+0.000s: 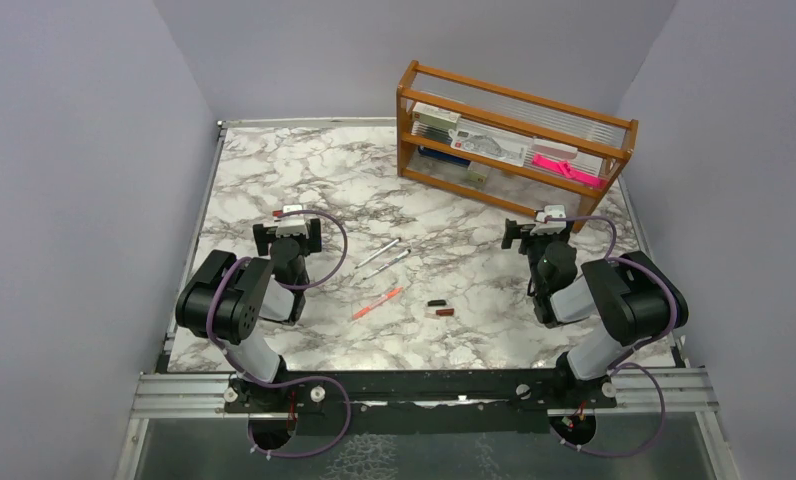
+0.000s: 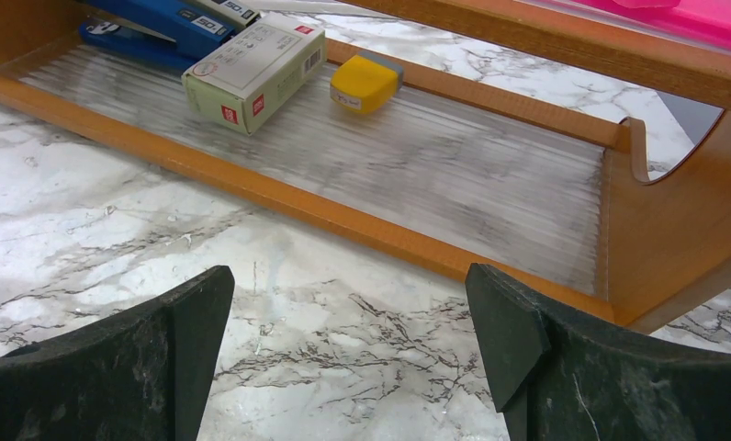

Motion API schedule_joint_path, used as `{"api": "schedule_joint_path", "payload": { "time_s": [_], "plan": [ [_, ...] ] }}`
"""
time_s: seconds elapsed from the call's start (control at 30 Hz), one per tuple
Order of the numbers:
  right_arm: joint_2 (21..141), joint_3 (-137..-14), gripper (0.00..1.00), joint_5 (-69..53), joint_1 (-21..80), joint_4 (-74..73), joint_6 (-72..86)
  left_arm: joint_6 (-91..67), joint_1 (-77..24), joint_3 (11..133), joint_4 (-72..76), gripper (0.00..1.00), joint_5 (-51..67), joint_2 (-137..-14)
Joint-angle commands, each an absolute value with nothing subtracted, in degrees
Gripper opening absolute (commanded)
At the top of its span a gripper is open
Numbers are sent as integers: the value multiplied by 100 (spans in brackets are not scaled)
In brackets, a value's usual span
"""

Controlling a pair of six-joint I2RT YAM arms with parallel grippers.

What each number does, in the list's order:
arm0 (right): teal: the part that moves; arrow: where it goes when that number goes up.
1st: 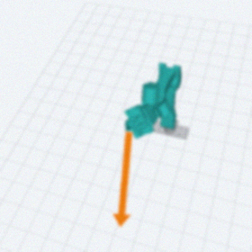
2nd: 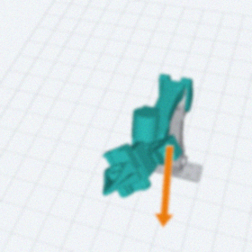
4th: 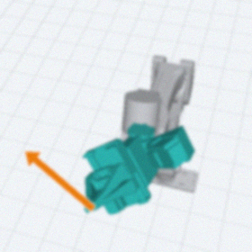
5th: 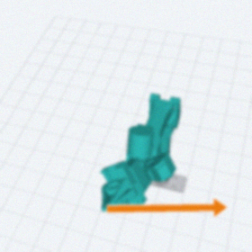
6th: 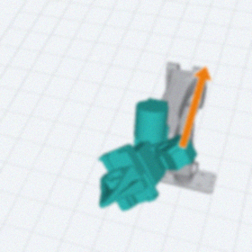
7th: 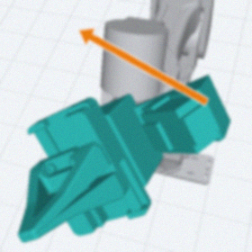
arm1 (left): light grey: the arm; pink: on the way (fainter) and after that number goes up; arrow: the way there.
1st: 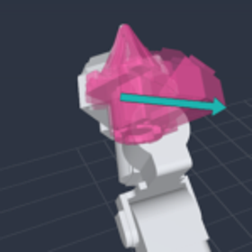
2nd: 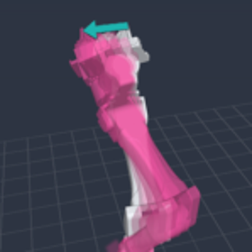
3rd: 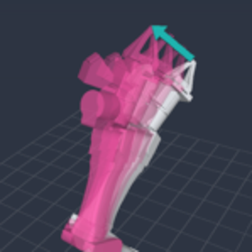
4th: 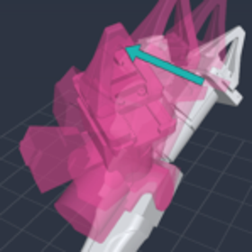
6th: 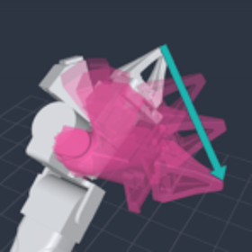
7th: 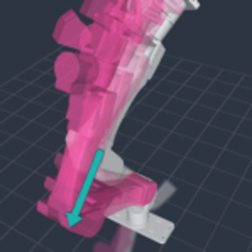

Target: Insert the pens into the pen caps

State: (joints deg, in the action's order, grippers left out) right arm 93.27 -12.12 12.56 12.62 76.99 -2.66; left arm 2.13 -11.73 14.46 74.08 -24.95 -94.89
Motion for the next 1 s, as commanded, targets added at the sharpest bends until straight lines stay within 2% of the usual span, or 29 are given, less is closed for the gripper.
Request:
{"api": "schedule_joint_path", "payload": {
  "time_s": [0.0,0.33,0.57,0.63,0.7,0.8,0.87,0.9,0.97],
  "plan": [
    [9356,-1242,100,1160,1213,7844,-245,174,-1151,1467,7513,99,-2408,-9477],
    [9356,-1248,100,1160,1213,7837,-245,179,-1159,1440,7504,99,-2445,-9356],
    [9353,-1248,100,1159,1213,7836,-243,421,-1539,1688,6227,99,-2937,-8132],
    [9360,-1248,100,1160,1213,7832,-245,19,-1687,1734,6005,99,-2932,-7565],
    [9354,-1250,100,1163,1213,7834,-240,-548,-1758,1847,5698,99,-2421,-7030],
    [9235,-1090,100,1250,1213,8111,-285,-1713,-1942,2482,4393,99,-2135,-6446],
    [8968,-851,100,1183,1211,8349,-339,-1954,-1995,2832,3849,99,-1682,-6211],
    [8721,-736,100,1636,1290,8431,-350,-2127,-2003,2882,3703,99,-1519,-6097],
    [7784,-690,100,2115,1331,7770,-190,-2570,-2008,2979,3188,99,-1483,-5905]
  ]
}}
